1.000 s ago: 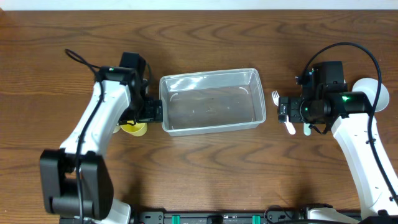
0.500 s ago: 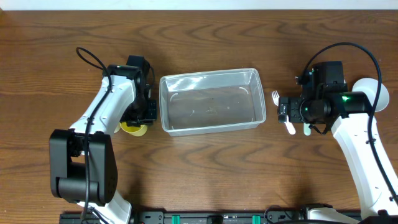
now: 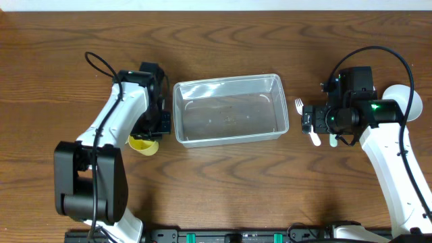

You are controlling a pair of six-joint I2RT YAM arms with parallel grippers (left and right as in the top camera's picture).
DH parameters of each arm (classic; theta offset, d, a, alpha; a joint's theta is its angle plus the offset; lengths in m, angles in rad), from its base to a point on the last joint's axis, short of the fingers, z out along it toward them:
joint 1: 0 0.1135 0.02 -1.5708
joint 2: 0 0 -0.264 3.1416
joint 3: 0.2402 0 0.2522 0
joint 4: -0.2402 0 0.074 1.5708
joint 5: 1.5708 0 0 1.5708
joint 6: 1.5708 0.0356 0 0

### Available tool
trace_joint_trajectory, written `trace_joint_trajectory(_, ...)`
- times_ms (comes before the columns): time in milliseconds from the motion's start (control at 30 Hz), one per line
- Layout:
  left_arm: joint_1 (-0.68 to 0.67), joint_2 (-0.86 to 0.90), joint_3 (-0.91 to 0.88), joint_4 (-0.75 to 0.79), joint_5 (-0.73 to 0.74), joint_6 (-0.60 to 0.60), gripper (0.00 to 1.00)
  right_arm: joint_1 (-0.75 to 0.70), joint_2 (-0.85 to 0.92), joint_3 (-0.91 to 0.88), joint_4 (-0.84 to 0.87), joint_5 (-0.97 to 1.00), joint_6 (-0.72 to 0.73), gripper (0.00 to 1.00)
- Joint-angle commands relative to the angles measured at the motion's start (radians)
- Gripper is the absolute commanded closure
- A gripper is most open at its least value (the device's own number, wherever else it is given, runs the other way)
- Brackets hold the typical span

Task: Pack container
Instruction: 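Carry the yellow cup into the container's left corner and release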

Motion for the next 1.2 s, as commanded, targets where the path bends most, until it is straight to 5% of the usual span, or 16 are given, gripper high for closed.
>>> trace_joint_trajectory(0,-0.044,-0.119,0.063,-0.031,-0.004,-0.002,0.94,-0.006,0.002,0.014,-0.001,0.000,0.014,0.01)
trace_joint_trajectory(333,-0.251,-0.295,0.330,0.039,-0.004,-0.001,0.94,-0.006,0.002,0.014,0.000,0.000,0.014,0.01)
trace_joint_trajectory(800,-0.308,0.121,0.332,0.122,-0.004,0.009,0.94,-0.006,0.002,0.014,-0.013,0.000,0.014,0.01)
trace_joint_trajectory(1167,-0.274,0.257,0.332,0.251,-0.137,0.035,0.94,-0.006,0.002,0.014,-0.026,0.000,0.014,0.01)
